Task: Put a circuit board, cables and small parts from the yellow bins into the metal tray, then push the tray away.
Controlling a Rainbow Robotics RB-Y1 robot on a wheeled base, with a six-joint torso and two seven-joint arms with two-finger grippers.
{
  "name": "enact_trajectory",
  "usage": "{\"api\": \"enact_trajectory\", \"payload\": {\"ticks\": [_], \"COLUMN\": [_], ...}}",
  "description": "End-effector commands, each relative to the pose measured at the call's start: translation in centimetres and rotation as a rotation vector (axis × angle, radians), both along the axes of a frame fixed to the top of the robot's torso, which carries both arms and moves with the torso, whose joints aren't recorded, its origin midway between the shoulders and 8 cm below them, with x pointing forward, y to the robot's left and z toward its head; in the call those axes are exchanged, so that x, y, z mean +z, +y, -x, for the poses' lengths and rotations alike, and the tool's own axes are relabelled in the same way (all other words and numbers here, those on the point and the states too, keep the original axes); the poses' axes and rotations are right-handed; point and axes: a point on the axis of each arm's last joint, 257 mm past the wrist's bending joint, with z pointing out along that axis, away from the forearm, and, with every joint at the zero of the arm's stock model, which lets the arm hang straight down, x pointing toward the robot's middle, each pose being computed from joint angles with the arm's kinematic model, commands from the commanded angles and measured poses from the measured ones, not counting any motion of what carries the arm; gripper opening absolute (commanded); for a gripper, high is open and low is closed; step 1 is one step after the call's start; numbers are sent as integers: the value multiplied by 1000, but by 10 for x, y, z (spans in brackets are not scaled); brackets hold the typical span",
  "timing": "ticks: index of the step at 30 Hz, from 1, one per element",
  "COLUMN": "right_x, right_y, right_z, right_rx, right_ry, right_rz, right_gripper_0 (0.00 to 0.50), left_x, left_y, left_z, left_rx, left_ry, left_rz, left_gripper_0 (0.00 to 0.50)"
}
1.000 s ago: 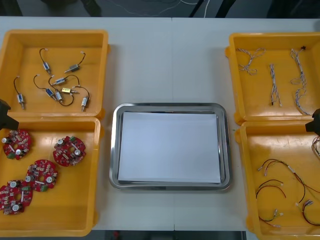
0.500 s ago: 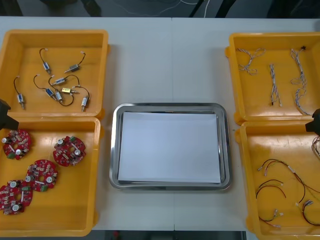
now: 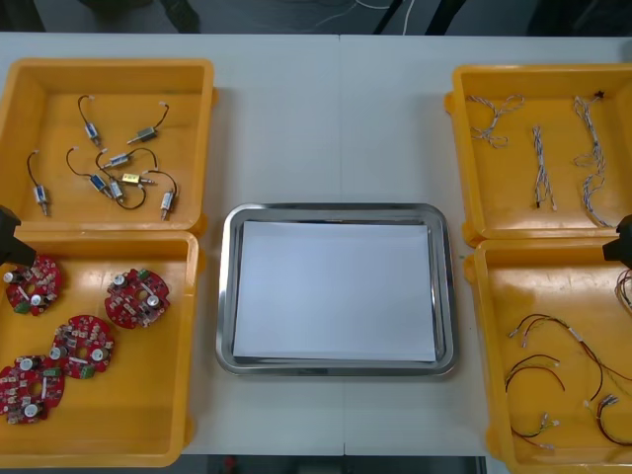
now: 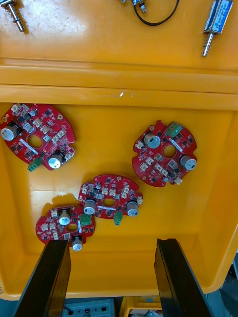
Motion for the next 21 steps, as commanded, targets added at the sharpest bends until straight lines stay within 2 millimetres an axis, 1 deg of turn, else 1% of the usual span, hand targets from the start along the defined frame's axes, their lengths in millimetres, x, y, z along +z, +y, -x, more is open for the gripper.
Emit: {"api": "enact_trajectory", "payload": {"ticks": [1, 6, 8, 11, 14, 20, 21], "right_x": [5, -6, -12, -18, -27, -45, -46], "right_y": [-16, -18, -18, -18, -18, -17, -16], "right_z": [10, 19, 24, 29, 39, 66, 68], "right_rx": [-19, -14, -8, -2, 8, 32, 37], "right_ry": [2, 33, 49, 66, 89, 138, 137], "right_rz": [38, 40, 36, 33, 35, 53, 53], "right_gripper_0": [500, 500, 500, 500, 500, 500, 500], "left_x": [4, 4, -2, -7, -14, -27, -29], "left_y": [6, 1, 1, -1, -5, -15, -15], "left_z": [2, 5, 10, 12, 14, 16, 16], "left_rx": [12, -14, -18, -22, -35, -70, -79], "left_ry": [-9, -22, -18, -32, -52, -89, -96], "left_rz": [-29, -46, -61, -67, -65, -56, -61], "left_gripper_0": [500, 500, 500, 500, 500, 500, 500]}}
